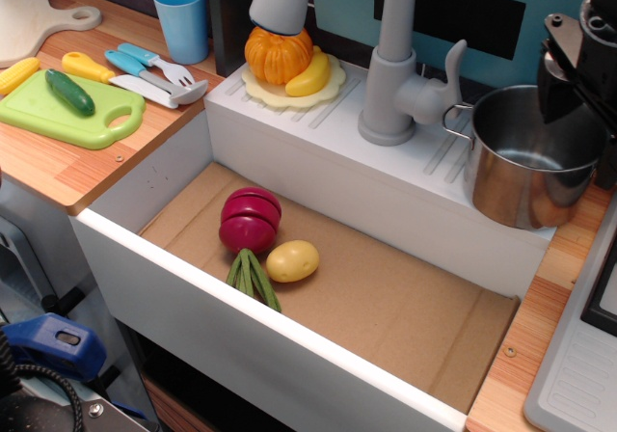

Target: Put pot or pan in sink

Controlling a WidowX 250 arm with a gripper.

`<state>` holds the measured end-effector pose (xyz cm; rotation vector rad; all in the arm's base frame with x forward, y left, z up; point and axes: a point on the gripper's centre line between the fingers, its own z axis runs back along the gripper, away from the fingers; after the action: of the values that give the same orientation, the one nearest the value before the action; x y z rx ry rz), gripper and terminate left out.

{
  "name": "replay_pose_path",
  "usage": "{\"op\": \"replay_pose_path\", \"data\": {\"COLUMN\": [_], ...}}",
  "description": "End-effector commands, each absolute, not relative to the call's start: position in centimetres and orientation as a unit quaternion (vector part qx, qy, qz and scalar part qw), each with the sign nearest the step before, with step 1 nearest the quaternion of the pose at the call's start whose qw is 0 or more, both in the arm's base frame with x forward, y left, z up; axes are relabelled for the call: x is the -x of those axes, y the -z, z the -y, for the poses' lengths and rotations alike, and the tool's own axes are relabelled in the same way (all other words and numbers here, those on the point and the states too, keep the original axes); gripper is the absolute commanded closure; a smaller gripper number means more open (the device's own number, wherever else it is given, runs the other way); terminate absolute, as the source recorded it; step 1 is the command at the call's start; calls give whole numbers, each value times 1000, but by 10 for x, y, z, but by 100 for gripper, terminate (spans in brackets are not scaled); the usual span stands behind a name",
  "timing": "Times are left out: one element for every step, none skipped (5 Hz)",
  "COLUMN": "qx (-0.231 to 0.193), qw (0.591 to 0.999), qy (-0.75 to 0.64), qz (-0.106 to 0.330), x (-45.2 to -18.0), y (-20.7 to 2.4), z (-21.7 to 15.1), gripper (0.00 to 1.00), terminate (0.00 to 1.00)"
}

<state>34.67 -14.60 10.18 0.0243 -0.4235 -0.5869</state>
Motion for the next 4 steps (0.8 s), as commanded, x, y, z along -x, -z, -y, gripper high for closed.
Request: {"op": "replay_pose_path", "data": {"qx": [5,17,28,28], "qw": [926,926,926,926], "qy": [286,280,278,275], "qz": [246,251,253,258], "x": [-362,-368,-374,-375], "y": [-97,-79,-65,-57], "z": [149,145,140,139], "gripper": [0,0,0,0], "terminate": [0,0,0,0]}}
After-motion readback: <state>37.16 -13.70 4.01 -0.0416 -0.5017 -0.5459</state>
